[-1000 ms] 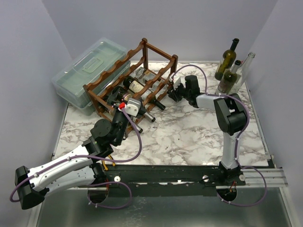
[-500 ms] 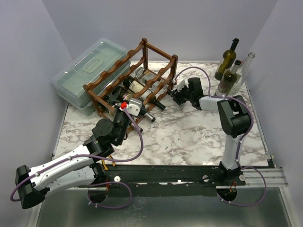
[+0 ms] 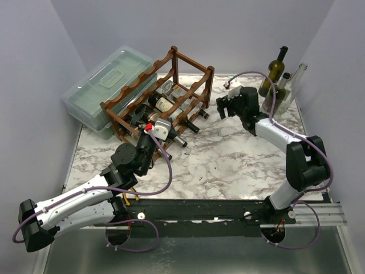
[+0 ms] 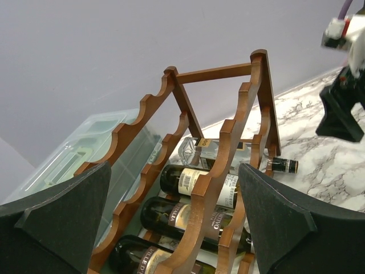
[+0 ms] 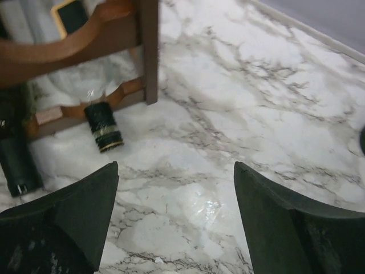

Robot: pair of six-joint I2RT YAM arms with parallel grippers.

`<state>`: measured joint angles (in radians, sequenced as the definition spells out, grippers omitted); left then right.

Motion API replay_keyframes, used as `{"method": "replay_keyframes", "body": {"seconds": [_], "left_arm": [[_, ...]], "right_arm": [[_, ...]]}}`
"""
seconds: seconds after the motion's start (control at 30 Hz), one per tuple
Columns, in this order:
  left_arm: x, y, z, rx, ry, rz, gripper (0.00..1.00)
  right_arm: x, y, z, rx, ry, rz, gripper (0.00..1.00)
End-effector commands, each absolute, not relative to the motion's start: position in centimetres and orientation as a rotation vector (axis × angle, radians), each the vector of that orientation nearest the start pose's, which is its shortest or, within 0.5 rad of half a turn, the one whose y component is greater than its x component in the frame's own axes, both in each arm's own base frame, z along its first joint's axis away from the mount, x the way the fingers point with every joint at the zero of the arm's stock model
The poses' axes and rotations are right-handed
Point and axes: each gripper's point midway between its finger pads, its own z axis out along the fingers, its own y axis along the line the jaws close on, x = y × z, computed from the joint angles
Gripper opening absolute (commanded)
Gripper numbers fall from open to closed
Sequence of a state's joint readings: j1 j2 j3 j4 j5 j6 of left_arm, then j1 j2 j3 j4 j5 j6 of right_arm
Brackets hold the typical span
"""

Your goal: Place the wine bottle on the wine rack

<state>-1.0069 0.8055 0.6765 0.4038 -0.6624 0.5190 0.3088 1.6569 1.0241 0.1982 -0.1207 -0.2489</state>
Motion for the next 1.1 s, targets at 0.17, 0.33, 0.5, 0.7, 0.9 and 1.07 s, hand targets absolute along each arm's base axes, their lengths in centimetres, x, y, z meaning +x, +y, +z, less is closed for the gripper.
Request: {"method": "replay_keyframes", "body": {"seconds": [0.17, 0.33, 0.5, 0.7, 0.9, 1.07], "left_arm": [[25.8, -17.9, 35.7, 0.424, 1.258, -0.021, 0.94], [25.8, -17.9, 35.9, 0.421, 1.257, -0.022, 0.94], [25.7, -17.7, 35.9, 0.417, 1.256, -0.022, 0.95], [25.7, -17.8, 35.9, 0.417, 1.257, -0.029, 0.95], [25.7, -17.8, 36.0, 0.414, 1.255, -0.028, 0.95], [25.7, -17.9, 35.9, 0.419, 1.257, -0.026, 0.95]], "right_arm": [[47.7, 10.0, 24.6, 0.066, 1.959, 0.074, 0.86], [47.4, 7.3, 29.1, 0.188, 1.942, 0.046, 0.88], [47.0, 4.7, 33.1, 0.296, 1.863, -0.017, 0.88], [47.2, -1.4, 34.6, 0.471, 1.827, -0.081, 0.91], [47.0, -7.0, 34.0, 0.607, 1.820, -0.141, 0.93], [48.0, -8.1, 31.2, 0.609, 1.926, -0.116, 0.93]]}}
